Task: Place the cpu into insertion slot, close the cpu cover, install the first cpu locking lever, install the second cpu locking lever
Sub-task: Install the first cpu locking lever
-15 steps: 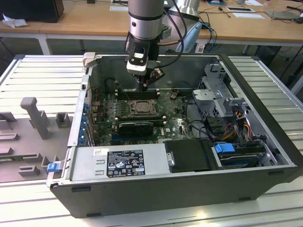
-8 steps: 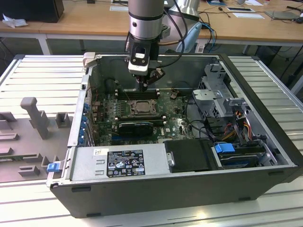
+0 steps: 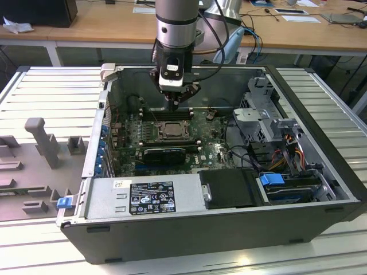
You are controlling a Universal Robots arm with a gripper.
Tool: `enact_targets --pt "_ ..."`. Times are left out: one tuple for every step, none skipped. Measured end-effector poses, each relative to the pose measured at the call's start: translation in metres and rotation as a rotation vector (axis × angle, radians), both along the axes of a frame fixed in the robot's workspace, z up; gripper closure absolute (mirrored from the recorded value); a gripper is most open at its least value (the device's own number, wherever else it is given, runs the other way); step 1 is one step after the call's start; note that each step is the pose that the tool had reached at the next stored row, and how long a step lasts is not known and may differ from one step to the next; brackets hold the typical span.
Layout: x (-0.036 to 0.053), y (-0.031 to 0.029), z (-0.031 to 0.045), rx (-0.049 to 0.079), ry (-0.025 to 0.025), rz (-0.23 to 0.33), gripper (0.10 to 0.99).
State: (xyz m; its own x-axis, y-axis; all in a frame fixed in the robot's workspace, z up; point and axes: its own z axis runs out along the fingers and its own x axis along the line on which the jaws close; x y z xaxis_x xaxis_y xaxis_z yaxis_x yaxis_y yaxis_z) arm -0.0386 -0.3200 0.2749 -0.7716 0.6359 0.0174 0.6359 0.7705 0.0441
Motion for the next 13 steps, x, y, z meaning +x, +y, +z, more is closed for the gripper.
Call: enact_targets --pt "0.0 0.0 0.0 0.0 0.0 0.013 0.98" --pt "0.0 0.0 0.0 0.0 0.0 0.02 0.98" --pt "0.0 0.0 0.0 0.0 0.0001 0.026 0.98" --pt "0.0 0.0 0.0 0.0 0.0 0.03 0.98" --pt "0.0 0.0 0.0 0.0 0.0001 0.034 0.98" --pt "0.0 0.0 0.0 0.0 0.0 0.037 0.98" --pt "0.0 0.0 0.0 0.0 0.0 0.041 0.98" --pt "0.0 0.0 0.0 0.0 0.0 0.047 0.98" --pt "0.0 0.0 0.0 0.0 0.0 0.054 0.98" --pt "0.0 0.0 0.0 0.0 0.0 0.058 0.98" --pt "0.0 0.0 0.0 0.0 0.0 0.066 0.98" --pt "0.0 0.0 0.0 0.0 0.0 0.073 0.98" --pt "0.0 0.0 0.0 0.0 0.0001 0.082 0.98"
